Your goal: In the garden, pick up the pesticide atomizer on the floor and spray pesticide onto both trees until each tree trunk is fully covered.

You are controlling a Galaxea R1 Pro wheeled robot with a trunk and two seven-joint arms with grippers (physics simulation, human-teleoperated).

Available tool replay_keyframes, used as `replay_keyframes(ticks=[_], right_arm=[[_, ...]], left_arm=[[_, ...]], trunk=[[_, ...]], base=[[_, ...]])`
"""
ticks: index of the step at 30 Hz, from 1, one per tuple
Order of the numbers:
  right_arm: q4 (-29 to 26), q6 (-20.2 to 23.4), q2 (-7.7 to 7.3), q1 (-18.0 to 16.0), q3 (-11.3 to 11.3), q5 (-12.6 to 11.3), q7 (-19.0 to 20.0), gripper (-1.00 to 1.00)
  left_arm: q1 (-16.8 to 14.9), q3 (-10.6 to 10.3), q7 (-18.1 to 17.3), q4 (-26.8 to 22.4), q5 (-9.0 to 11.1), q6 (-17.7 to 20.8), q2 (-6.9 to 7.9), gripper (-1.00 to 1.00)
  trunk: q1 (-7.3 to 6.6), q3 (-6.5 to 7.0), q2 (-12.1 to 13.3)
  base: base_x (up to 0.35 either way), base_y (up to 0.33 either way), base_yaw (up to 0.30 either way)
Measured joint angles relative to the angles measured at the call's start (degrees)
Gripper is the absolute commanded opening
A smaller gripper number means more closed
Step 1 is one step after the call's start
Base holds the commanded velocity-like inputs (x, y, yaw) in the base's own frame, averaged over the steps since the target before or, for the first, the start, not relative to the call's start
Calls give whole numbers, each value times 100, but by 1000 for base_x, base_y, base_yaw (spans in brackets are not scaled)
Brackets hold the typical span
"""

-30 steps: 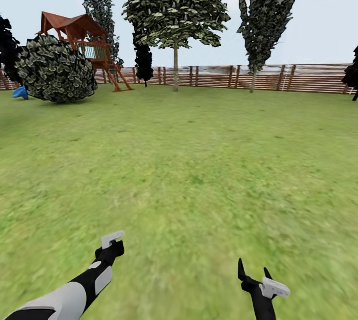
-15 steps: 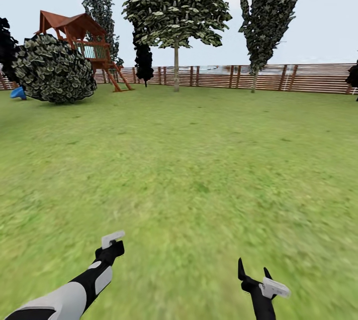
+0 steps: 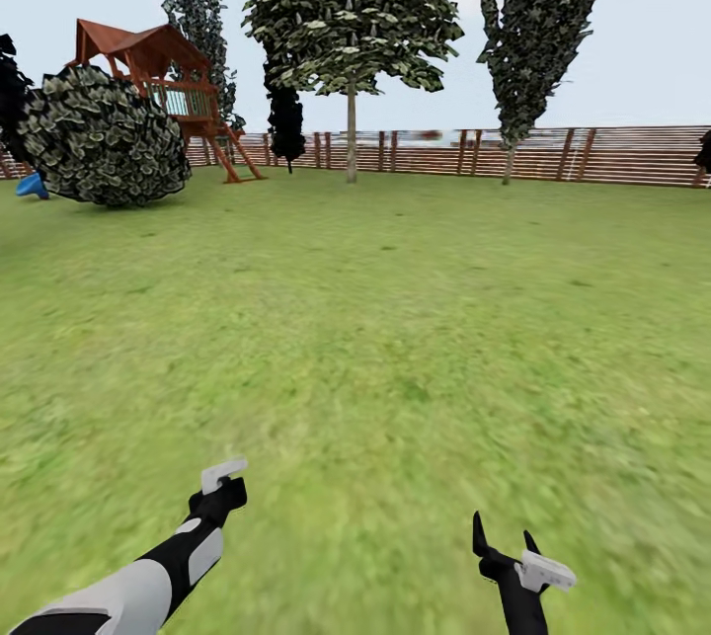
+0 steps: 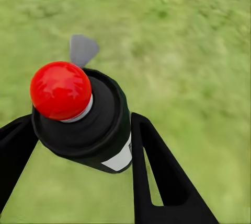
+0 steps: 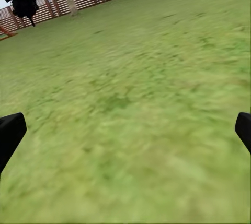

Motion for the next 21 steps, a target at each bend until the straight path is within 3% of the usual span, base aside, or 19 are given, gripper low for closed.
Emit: replay_keyframes(ticks=[21], right_arm=[[0, 0, 0, 0, -2, 0, -3, 100]], left_arm=[[0, 0, 0, 5, 0, 0, 0, -100]], trunk=[[0, 0, 0]], base=[[335, 115, 0]])
